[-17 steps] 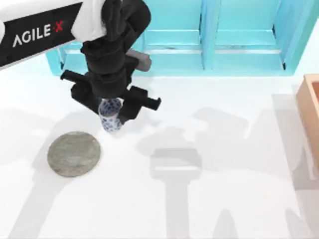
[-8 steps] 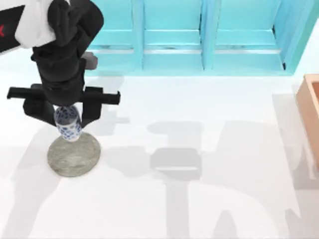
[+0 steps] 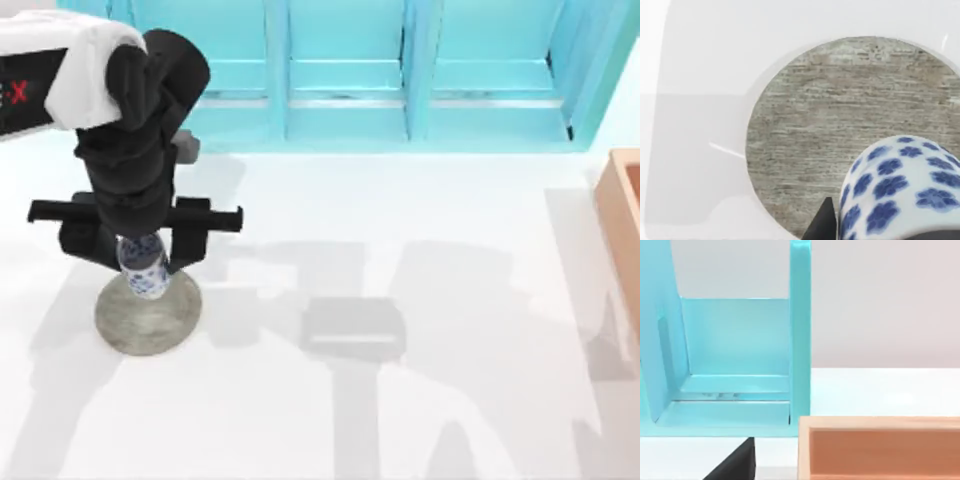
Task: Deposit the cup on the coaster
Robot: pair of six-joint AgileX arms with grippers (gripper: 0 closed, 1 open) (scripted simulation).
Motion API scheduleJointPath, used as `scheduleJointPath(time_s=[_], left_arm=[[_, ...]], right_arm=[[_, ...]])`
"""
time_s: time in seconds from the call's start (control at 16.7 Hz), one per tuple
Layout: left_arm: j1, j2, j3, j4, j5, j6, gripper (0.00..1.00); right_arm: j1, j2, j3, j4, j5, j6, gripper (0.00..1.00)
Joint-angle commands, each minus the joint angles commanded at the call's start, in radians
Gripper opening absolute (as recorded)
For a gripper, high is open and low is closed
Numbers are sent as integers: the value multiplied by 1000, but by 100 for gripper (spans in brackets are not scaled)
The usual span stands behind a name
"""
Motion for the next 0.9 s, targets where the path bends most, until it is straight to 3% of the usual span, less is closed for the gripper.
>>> scheduleJointPath(time_s=[0.18, 0.48, 0.9], left_arm=[[6, 28, -61, 88, 0, 8, 0], [9, 33, -71, 100, 0, 7, 0], [9, 33, -71, 100, 0, 7, 53]], right_arm=[[0, 0, 0, 0, 0, 0, 100], [0, 0, 0, 0, 0, 0, 100], [0, 0, 0, 0, 0, 0, 100]])
